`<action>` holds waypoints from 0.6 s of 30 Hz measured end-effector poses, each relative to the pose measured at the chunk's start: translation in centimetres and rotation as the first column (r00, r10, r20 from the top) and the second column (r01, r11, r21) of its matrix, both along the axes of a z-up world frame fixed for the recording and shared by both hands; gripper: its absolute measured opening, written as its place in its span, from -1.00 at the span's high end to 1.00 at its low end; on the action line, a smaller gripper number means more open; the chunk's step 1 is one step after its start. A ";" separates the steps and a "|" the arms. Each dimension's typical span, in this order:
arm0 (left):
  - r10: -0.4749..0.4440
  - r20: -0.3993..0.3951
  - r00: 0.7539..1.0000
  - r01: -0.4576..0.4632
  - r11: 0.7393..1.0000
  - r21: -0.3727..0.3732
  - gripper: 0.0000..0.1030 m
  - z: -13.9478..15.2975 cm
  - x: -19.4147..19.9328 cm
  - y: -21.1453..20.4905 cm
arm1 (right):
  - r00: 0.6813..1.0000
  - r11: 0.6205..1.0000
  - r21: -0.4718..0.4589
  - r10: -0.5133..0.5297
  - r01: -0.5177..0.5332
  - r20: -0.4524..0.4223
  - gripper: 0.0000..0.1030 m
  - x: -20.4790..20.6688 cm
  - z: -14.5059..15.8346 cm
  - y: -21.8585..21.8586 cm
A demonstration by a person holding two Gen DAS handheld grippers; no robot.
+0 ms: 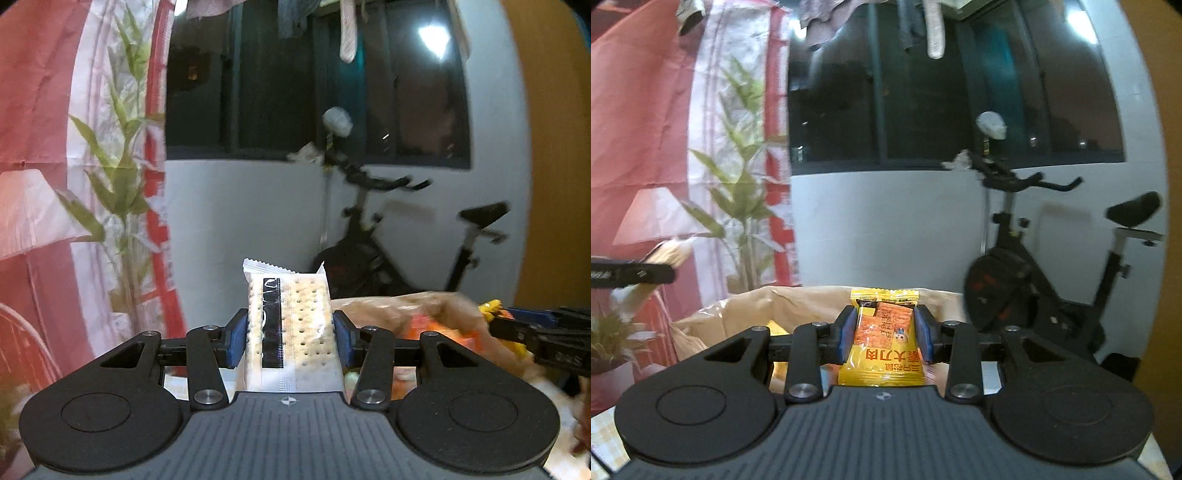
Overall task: Organize snacks
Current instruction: 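Carry both packs over the paper bag and open both grippers to drop them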
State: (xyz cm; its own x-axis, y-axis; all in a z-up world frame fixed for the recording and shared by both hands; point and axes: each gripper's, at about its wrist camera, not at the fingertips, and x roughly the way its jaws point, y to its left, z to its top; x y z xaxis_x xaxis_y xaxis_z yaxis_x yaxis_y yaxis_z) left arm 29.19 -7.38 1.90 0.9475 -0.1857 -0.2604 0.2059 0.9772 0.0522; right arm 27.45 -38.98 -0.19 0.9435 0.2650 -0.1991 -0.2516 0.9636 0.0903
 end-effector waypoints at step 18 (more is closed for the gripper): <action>-0.045 -0.151 0.988 0.037 0.998 -0.056 -0.23 -3.9 4.1 -0.7 | 0.991 0.998 -0.052 0.029 -0.036 -0.128 0.08 4.1 -2.6 3.1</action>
